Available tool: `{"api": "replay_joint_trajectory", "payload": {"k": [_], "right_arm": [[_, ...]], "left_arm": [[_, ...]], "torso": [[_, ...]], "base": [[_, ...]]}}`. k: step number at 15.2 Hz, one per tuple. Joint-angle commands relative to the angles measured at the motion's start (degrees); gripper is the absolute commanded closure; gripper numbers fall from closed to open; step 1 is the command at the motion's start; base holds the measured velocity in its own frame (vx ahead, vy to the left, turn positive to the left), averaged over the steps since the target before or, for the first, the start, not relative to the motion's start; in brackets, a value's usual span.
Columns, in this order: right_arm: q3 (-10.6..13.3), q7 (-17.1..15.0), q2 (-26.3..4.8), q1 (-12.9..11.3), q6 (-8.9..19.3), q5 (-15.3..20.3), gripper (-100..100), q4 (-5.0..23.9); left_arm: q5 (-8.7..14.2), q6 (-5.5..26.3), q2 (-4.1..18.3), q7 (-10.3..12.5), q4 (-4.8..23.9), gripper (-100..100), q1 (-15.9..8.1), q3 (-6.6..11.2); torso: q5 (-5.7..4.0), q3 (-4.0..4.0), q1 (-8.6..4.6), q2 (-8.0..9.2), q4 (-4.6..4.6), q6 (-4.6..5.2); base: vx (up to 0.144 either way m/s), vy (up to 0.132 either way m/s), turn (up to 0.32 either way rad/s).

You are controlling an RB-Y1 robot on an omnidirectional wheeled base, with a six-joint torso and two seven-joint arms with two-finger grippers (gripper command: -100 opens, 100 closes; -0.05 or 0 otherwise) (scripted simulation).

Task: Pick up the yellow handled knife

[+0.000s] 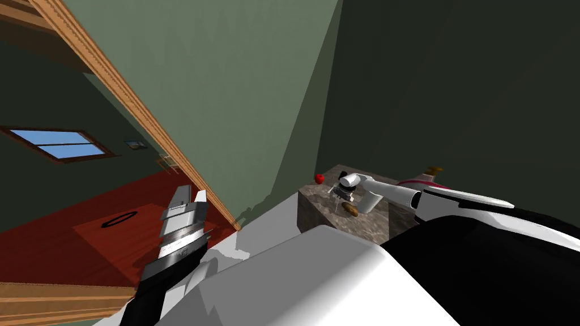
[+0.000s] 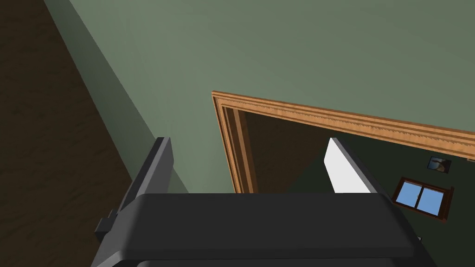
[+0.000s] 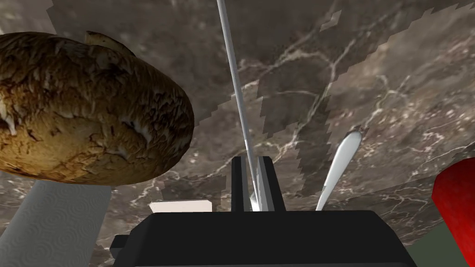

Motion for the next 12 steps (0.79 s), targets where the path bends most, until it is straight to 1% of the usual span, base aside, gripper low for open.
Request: {"api": "replay_joint_trajectory", "payload": {"k": [1,2,3,4,5,6,7,8,9,10,11,12], "right_arm": [[1.43,2.44,-2.86,2.79,-2.86,-2.86,100,-1.15],[1.43,2.44,-3.90,2.79,-4.14,-4.26,100,-1.15],[1.43,2.44,-3.90,2.79,-4.70,-4.50,100,-1.15],[3.21,4.98,-6.24,5.69,-6.35,-6.48,100,-3.27],[3.21,5.48,-7.45,6.50,-7.61,-7.66,100,-3.27],[3.21,5.48,-8.60,6.50,-8.83,-8.97,100,-3.27],[3.21,5.48,-8.60,6.50,-9.35,-9.32,100,-3.27],[4.99,8.30,-10.68,9.06,-10.95,-11.21,100,-5.40],[4.99,8.52,-11.82,9.82,-12.06,-12.41,100,-5.40],[4.99,8.52,-13.30,10.21,-13.27,-13.87,100,-5.40],[4.99,8.52,-13.30,10.21,-14.01,-14.14,100,-5.40],[6.78,11.34,-15.39,12.76,-15.44,-16.10,100,-7.52]], "left_arm": [[0.00,0.00,0.00,0.00,0.00,0,0.00,0.00],[0.00,0.00,0.00,0.00,0.00,0,0.00,0.00],[0.00,0.00,0.00,0.00,0.00,0,0.00,0.00],[0.00,0.00,0.00,0.00,0.00,0,-0.01,0.00],[0.00,0.00,0.00,0.00,0.00,0,0.00,0.00],[0.00,0.00,0.00,0.00,0.00,0,0.00,0.00],[0.00,0.00,0.00,0.00,0.00,0,0.00,0.00],[0.00,0.00,0.00,0.00,0.00,0,-0.01,0.00],[0.00,0.00,0.00,0.00,0.00,0,0.00,0.00],[0.00,0.00,0.00,0.00,0.00,0,0.00,0.00],[0.00,0.00,0.00,0.00,0.00,0,-0.01,0.00],[0.00,0.00,0.01,0.00,0.00,0,-0.02,0.00]], "torso": [[0.00,0.00,0.00,0.00,0.00,0.00],[0.02,-0.05,0.08,-0.09,-0.03,0.04],[0.03,-0.08,0.06,-0.15,-0.02,-0.07],[0.01,-0.08,-0.06,-0.15,0.00,-0.20],[-0.01,-0.03,-0.01,-0.02,-0.03,0.05],[0.01,-0.08,0.08,-0.13,-0.04,0.04],[0.04,-0.12,0.04,-0.22,-0.03,-0.08],[0.01,-0.07,-0.08,-0.11,-0.01,-0.15],[-0.02,-0.03,-0.01,-0.02,-0.03,0.06],[0.01,-0.04,0.06,-0.04,-0.04,0.10],[0.03,-0.05,0.01,-0.08,-0.02,-0.02],[0.00,-0.06,-0.10,-0.11,0.00,-0.15]], "base": [[0.218,0.135,-0.296],[0.201,0.110,-0.184],[0.153,0.061,-0.026],[0.127,0.099,-0.262],[0.214,0.145,-0.298],[0.210,0.108,-0.133],[0.110,0.056,-0.045],[0.125,0.103,-0.265],[0.175,0.136,-0.324],[0.166,0.104,-0.137],[0.135,0.060,0.029],[0.155,0.105,-0.180]]}}
